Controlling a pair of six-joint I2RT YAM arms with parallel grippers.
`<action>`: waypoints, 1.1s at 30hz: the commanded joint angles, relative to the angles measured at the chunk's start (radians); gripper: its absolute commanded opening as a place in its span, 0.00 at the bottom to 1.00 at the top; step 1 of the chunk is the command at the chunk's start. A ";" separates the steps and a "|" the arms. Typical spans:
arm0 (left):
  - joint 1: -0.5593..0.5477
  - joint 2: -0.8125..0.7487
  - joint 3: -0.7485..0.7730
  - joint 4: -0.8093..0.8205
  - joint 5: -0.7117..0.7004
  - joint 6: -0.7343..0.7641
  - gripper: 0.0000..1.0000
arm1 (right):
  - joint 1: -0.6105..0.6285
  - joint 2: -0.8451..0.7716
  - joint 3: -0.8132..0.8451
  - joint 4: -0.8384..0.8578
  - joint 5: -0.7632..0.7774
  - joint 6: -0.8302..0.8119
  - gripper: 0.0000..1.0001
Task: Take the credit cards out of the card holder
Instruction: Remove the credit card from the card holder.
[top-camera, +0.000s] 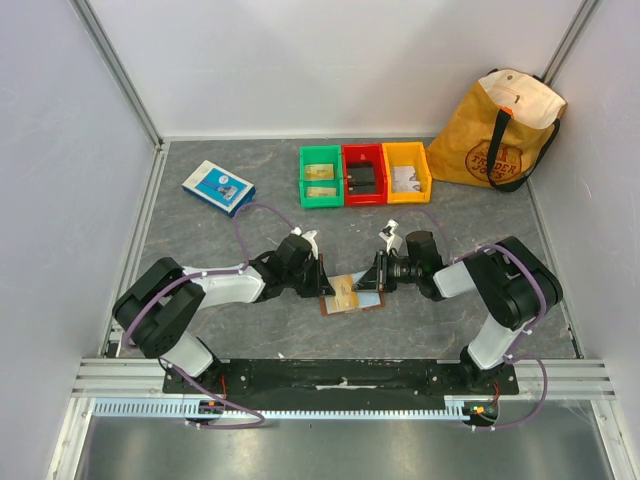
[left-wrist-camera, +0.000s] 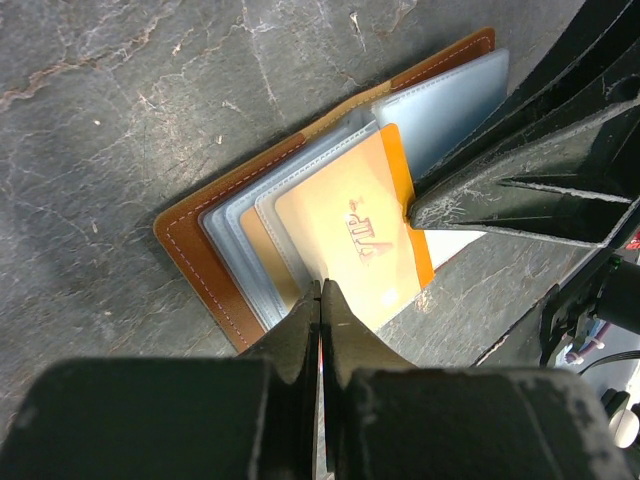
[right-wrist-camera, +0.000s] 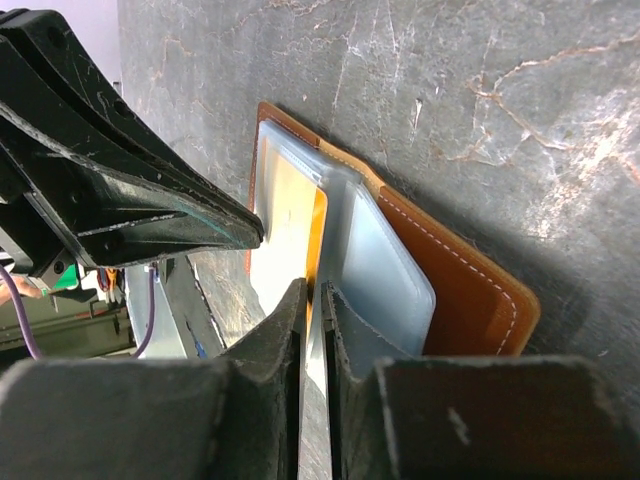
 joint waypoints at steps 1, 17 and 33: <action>-0.006 0.005 -0.019 -0.053 -0.050 0.017 0.02 | -0.006 0.009 -0.013 0.007 -0.040 -0.017 0.15; -0.003 0.007 -0.020 -0.049 -0.036 0.015 0.02 | -0.009 0.058 -0.011 0.074 -0.067 0.022 0.21; -0.003 0.024 -0.020 -0.054 -0.037 0.011 0.02 | -0.108 -0.152 -0.060 -0.155 0.012 -0.043 0.00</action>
